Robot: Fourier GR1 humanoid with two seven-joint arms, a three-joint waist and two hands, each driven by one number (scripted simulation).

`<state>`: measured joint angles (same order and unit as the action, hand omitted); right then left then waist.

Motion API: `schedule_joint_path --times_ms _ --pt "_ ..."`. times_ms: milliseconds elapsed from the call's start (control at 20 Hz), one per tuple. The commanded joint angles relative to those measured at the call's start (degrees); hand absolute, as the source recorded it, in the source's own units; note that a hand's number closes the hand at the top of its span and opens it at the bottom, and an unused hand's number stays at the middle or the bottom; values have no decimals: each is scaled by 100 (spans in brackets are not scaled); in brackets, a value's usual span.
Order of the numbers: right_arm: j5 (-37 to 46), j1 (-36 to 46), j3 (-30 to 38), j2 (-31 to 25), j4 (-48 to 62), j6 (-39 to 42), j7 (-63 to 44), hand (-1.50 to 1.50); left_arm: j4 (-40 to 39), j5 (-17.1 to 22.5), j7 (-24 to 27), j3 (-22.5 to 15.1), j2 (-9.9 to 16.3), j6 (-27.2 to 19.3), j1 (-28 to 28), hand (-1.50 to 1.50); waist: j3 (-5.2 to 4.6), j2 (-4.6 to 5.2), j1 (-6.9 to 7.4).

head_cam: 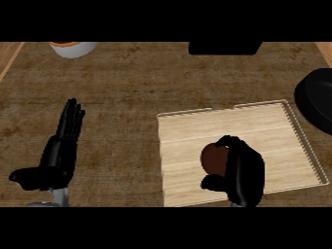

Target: Pick the cupcake from the tray and place it in the pot

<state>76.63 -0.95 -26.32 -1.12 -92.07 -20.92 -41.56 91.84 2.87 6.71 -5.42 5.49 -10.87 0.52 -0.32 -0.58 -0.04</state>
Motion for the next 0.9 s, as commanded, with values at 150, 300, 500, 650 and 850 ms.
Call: schedule_joint_path --times_ms 150,300,500,650,850 --pt "632 107 -172 107 370 -321 -139 150 -15 9 -38 117 -9 154 -66 0 32 55 12" --pt "-860 957 248 -487 505 1316 967 150 -88 0 -192 61 -15 113 -298 0 33 92 114" --pt "-1861 1655 486 -1028 672 2877 1772 150 -286 -104 -97 -44 -90 94 -404 0 28 152 217" --pt "-2138 2283 998 -1289 1008 2925 2416 150 -202 -98 -69 10 -111 58 -259 0 33 75 81" --pt "-1829 2618 1041 -1013 463 2823 2098 150 162 -200 -127 -144 -192 0 159 0 32 48 37"
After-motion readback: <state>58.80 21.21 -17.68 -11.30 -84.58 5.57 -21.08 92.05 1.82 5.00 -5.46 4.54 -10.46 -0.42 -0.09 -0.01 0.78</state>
